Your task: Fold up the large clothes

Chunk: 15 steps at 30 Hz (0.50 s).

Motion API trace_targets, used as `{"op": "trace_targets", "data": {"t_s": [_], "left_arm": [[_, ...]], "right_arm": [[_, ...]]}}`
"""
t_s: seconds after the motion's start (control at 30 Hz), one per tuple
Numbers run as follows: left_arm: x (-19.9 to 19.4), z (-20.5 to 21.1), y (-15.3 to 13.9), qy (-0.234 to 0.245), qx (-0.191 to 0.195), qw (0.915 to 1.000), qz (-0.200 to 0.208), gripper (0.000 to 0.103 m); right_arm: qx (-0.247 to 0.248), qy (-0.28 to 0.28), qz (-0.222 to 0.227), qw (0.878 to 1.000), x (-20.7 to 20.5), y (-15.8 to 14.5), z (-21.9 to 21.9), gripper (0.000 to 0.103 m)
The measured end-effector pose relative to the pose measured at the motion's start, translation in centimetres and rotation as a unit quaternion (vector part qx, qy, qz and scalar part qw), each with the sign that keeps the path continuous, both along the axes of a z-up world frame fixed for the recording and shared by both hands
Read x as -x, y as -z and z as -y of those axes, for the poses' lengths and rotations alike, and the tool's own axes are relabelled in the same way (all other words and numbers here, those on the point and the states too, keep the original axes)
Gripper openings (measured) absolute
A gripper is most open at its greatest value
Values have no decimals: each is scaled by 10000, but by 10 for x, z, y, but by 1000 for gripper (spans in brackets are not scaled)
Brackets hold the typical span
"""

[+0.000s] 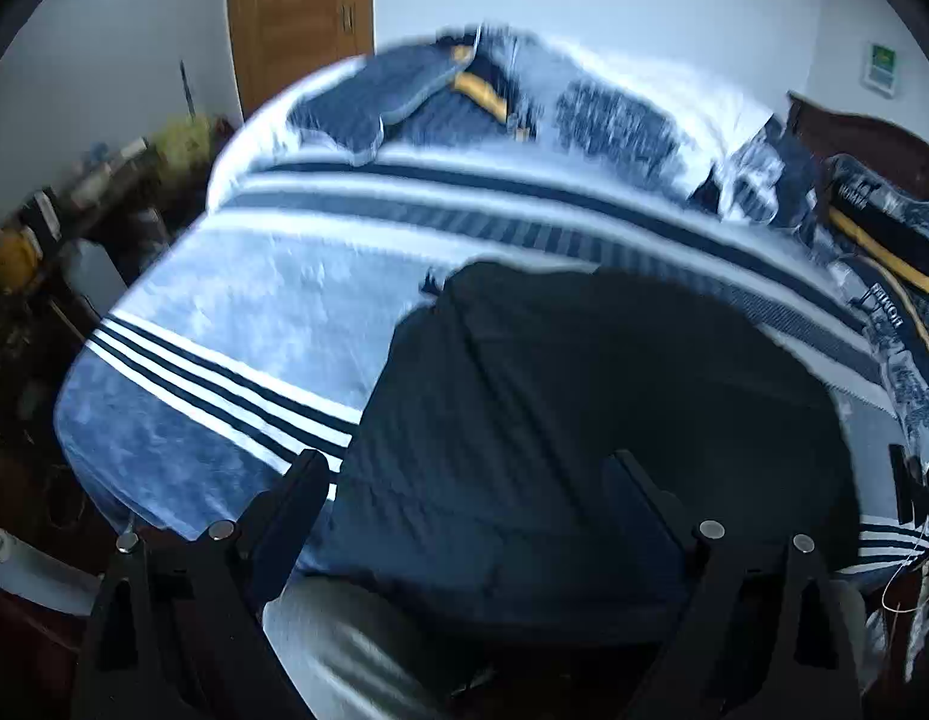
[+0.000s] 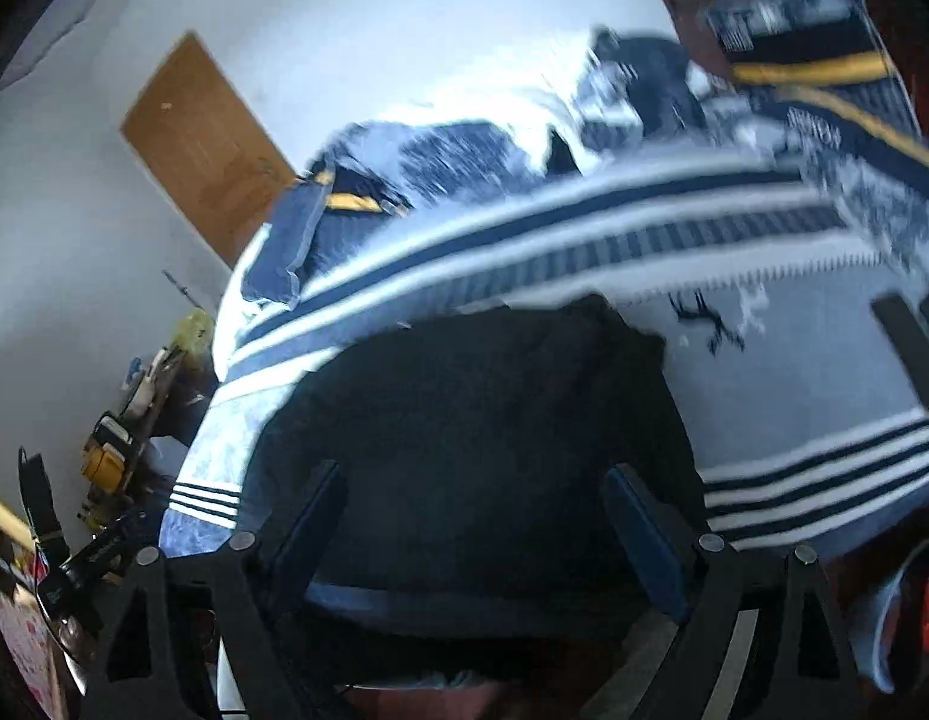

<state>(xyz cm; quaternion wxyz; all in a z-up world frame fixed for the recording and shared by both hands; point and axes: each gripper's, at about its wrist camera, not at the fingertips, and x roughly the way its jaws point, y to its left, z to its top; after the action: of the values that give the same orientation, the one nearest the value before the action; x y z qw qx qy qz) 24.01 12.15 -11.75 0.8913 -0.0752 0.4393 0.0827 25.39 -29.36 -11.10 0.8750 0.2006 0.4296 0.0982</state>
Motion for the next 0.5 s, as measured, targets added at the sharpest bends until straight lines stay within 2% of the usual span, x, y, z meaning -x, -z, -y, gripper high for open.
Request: {"op": "trace_targets", "data": {"t_s": [0.07, 0.17, 0.27, 0.3, 0.4, 0.5], "left_arm": [[-29, -13, 16, 154, 161, 9997, -108, 92], [-72, -28, 32, 121, -196, 9996, -180, 92], [-125, -46, 50, 247, -212, 9988, -353, 92], [-146, -55, 60, 286, -97, 9983, -496, 92], [-192, -78, 83, 92, 273, 9967, -764, 92], [-230, -96, 106, 178, 984, 9910, -890, 92]], "right_arm": [[-2, -120, -316, 9994, -32, 30, 9, 89], [-99, -338, -876, 9955, -87, 72, 25, 89], [-226, -501, -1224, 9910, -142, 105, 45, 89], [-206, -416, -1327, 9901, -158, 115, 53, 89], [-839, -76, -1770, 9806, -205, 153, 88, 89], [-1659, -24, -2031, 9650, -240, 186, 109, 89]]}}
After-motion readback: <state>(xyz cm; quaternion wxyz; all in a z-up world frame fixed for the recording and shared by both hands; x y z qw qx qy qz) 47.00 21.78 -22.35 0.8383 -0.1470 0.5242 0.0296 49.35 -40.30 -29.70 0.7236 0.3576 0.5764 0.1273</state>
